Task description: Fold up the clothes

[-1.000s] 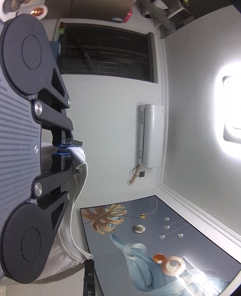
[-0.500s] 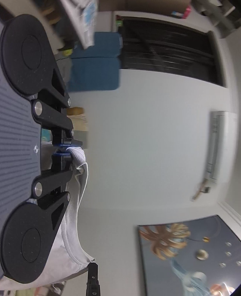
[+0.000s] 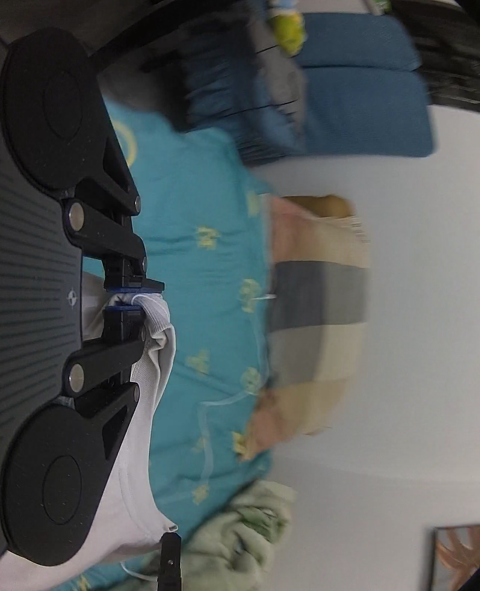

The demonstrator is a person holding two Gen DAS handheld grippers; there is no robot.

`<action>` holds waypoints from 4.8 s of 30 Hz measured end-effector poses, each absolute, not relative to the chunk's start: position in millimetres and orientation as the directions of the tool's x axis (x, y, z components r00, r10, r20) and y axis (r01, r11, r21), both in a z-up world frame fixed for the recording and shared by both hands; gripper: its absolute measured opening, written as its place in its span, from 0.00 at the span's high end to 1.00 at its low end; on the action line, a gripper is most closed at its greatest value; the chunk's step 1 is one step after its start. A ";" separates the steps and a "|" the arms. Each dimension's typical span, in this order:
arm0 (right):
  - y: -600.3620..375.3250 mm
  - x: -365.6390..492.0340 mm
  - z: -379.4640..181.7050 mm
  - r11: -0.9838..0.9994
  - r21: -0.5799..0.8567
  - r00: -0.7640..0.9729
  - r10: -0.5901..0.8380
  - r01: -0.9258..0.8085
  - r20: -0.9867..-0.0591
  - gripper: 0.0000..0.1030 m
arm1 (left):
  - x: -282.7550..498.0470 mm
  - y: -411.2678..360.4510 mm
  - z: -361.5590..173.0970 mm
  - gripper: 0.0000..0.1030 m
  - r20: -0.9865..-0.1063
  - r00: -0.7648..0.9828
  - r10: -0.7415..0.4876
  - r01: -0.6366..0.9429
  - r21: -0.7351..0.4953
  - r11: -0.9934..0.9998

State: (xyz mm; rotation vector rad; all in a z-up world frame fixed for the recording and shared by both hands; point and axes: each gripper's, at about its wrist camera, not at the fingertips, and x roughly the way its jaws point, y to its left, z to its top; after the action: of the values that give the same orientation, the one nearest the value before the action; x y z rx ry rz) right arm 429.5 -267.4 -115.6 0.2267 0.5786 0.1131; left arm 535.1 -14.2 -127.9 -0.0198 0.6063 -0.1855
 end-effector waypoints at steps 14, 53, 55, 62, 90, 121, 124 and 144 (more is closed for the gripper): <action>-278.1 450.4 -173.1 0.937 0.347 0.783 0.242 -0.035 -0.574 0.59 | 553.5 -9.1 -170.9 0.49 -0.661 0.712 -0.236 0.244 -0.081 0.966; -236.3 67.2 -49.2 0.895 0.445 0.821 0.279 -0.035 -0.497 0.42 | 143.0 138.3 -105.5 0.34 -0.599 0.658 -0.456 -0.150 -0.698 0.700; -238.3 69.1 -51.9 0.885 0.464 0.816 0.287 -0.026 -0.502 0.42 | 148.2 148.1 -118.1 0.34 -0.571 0.657 -0.492 -0.220 -0.770 0.599; -240.6 74.7 -59.0 0.837 0.547 0.795 0.346 -0.021 -0.498 0.40 | 167.7 160.6 -142.3 0.34 -0.510 0.688 -0.516 -0.342 -0.855 0.390; -247.7 109.0 -83.0 0.862 0.492 0.795 0.210 0.125 -0.569 0.40 | 360.0 246.5 -30.7 0.98 -0.618 0.784 0.058 -0.372 -0.391 0.842; -289.8 127.5 -110.9 0.830 0.439 0.740 0.047 0.345 -0.671 0.40 | 234.9 134.7 -31.1 0.50 -0.640 0.762 -0.099 -0.056 -0.218 0.974; -304.2 118.2 -112.6 0.796 0.465 0.732 0.042 0.387 -0.681 0.41 | 204.3 97.0 -24.3 0.50 -0.663 0.734 -0.150 -0.016 -0.237 0.972; -331.8 131.9 -177.6 0.584 0.543 0.643 0.045 0.604 -0.764 0.40 | 130.8 59.8 -65.1 0.48 -0.660 0.702 -0.268 -0.003 -0.379 0.925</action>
State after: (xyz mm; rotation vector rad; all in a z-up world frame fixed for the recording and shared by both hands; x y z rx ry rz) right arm 131.9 -331.8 -177.6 0.9038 0.8246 -0.3731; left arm 130.8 59.8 -65.1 -0.3695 0.7829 -0.1513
